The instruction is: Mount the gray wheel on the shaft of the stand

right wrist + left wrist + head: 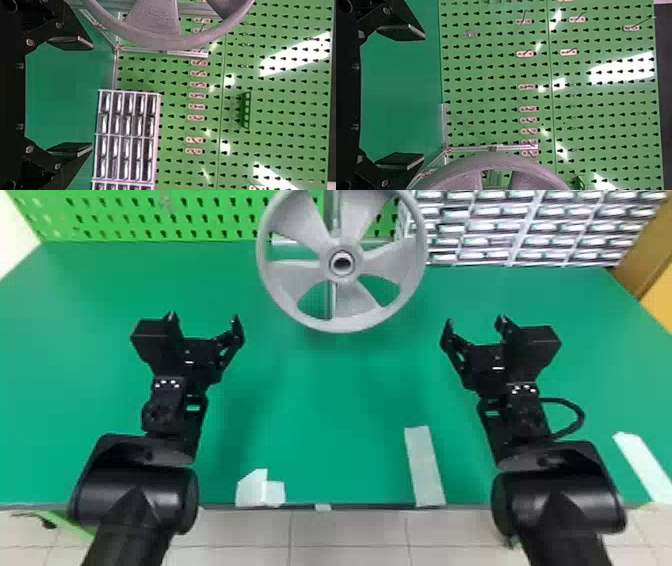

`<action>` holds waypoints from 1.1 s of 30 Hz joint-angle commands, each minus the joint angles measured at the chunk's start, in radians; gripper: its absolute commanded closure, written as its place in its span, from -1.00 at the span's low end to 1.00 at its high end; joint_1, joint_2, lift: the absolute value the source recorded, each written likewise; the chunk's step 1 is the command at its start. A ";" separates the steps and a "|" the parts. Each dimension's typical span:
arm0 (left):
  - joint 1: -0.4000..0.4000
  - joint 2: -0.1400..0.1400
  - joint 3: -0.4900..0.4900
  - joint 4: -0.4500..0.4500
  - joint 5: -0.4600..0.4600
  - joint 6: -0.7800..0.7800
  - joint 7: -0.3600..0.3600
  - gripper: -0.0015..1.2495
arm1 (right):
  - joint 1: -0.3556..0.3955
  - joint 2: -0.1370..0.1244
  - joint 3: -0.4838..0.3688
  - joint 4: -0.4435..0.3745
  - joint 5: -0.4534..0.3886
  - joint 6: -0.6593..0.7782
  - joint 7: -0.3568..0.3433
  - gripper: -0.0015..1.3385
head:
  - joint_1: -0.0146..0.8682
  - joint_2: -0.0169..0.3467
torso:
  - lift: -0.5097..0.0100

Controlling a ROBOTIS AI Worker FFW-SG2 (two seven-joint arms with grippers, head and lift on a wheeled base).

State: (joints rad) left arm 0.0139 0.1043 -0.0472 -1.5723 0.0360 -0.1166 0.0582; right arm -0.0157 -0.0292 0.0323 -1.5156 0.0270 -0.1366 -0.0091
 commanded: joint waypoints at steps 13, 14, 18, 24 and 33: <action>0.008 0.000 0.004 0.000 -0.002 0.003 -0.001 -0.67 | 0.000 -0.003 0.009 0.002 0.007 0.017 0.000 -0.43 | 0.99 -0.62 | 0.57; 0.009 0.000 0.006 0.000 -0.001 0.005 0.000 -0.67 | 0.000 -0.005 0.009 0.003 0.007 0.017 0.000 -0.43 | 0.99 -0.62 | 0.57; 0.012 0.000 0.006 0.000 -0.002 0.005 -0.001 -0.67 | 0.000 -0.008 0.011 0.003 0.007 0.017 0.000 -0.43 | 0.99 -0.62 | 0.57; 0.012 0.000 0.009 0.000 -0.002 0.005 -0.001 -0.67 | 0.002 -0.009 0.017 0.006 0.005 0.025 0.001 -0.43 | 0.99 -0.62 | 0.57; 0.011 0.000 0.007 0.000 -0.002 0.005 0.000 -0.67 | -0.001 -0.008 0.014 0.006 0.004 0.028 0.001 -0.43 | 0.99 -0.62 | 0.57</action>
State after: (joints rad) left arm 0.0263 0.1043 -0.0393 -1.5723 0.0339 -0.1119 0.0576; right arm -0.0154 -0.0384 0.0488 -1.5094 0.0308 -0.1103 -0.0077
